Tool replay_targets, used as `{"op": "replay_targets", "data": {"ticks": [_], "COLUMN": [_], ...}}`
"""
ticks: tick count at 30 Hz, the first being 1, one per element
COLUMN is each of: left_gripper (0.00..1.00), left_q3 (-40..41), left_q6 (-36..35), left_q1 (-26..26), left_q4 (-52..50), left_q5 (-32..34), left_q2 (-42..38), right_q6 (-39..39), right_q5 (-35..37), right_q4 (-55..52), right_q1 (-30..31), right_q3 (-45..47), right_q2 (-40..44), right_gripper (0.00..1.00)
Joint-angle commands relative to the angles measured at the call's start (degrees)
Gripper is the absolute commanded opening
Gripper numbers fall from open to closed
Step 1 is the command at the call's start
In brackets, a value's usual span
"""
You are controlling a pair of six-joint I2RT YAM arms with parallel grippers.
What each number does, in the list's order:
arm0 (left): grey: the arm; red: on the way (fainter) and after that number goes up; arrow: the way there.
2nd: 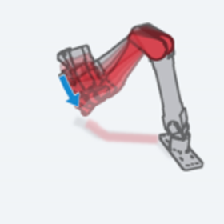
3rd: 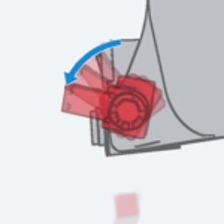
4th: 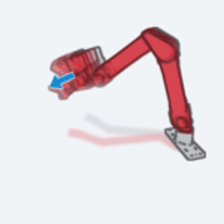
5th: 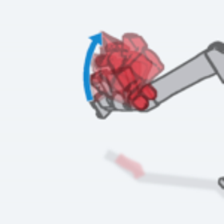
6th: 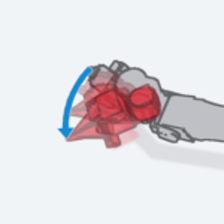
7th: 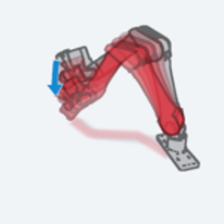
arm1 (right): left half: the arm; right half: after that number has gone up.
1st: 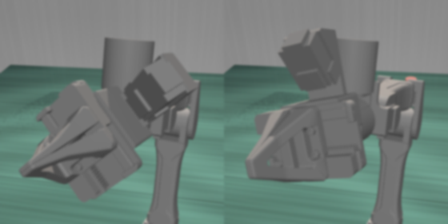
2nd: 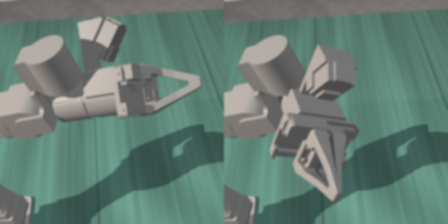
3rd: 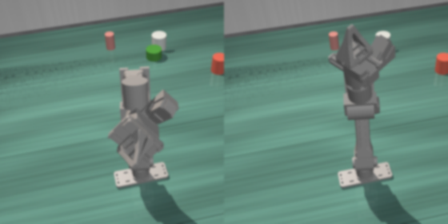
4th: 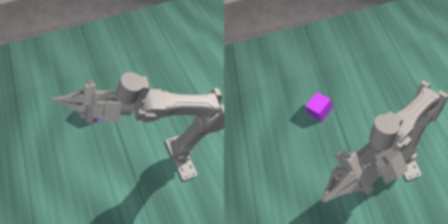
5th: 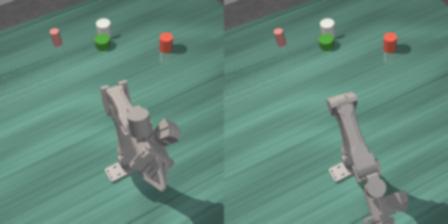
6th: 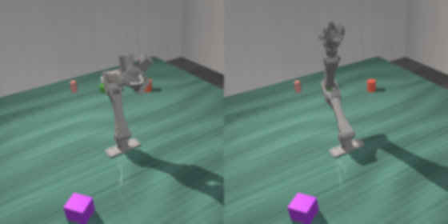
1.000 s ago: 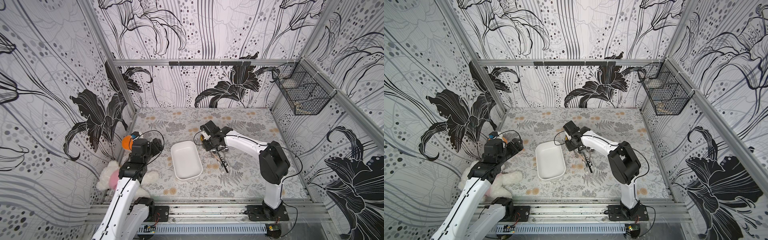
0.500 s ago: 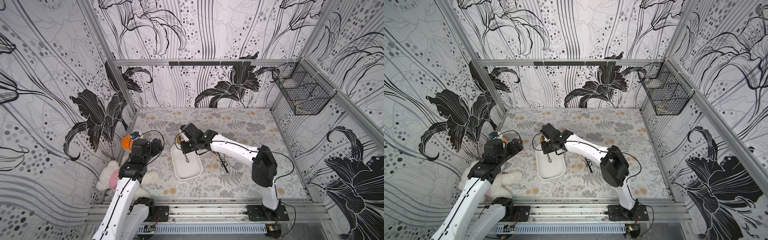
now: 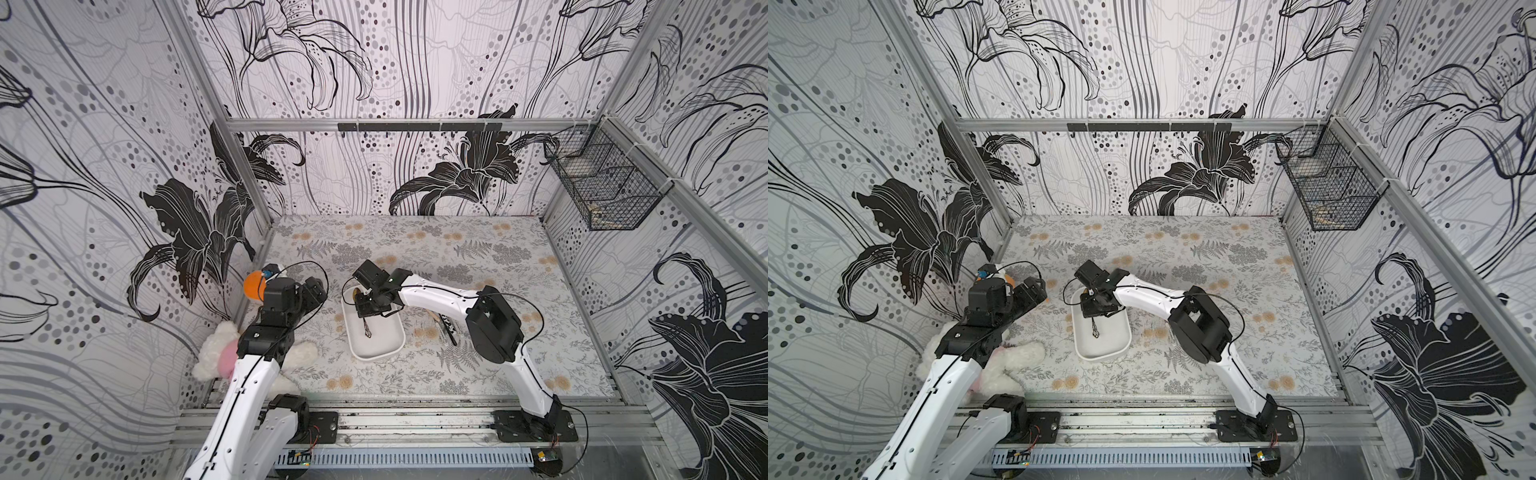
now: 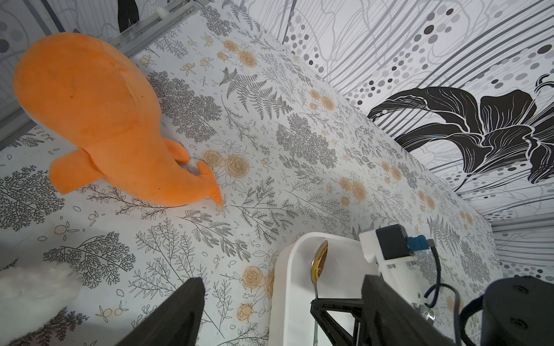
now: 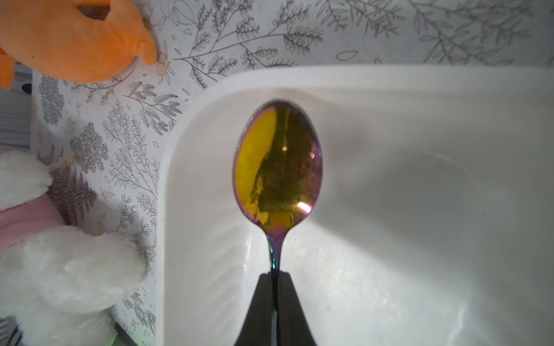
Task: Put the spoon into the storage box
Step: Place the spoon in the storage box.
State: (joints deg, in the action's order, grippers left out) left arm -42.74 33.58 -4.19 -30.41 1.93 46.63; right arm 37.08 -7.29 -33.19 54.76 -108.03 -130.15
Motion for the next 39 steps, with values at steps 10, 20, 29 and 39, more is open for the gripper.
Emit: {"op": "replay_targets", "data": {"ticks": [10, 20, 29, 39], "left_gripper": [0.87, 0.87, 0.87, 0.82], "left_q3": [0.14, 0.38, 0.05, -9.84], "left_q6": [-0.58, -0.46, -0.89, 3.44], "left_q1": [-0.30, -0.30, -0.29, -19.37], "left_q4": [1.07, 1.39, 1.90, 1.15], "left_q5": [1.27, 0.97, -0.57, 9.58], "left_q2": [-0.63, -0.78, 0.60, 8.09], "right_q6": [2.16, 1.86, -5.11, -9.63], "right_q5": [2.51, 2.10, 10.67, 14.16], "right_q4": [-2.34, -1.97, 0.64, 16.04], "right_q1": [1.45, 1.49, 0.84, -16.18], "right_q3": [-4.38, -4.65, 0.22, 31.18], "right_q2": [-5.62, -6.44, 4.47, 30.89], "right_gripper": [0.06, 0.30, 0.33, 0.35]}}
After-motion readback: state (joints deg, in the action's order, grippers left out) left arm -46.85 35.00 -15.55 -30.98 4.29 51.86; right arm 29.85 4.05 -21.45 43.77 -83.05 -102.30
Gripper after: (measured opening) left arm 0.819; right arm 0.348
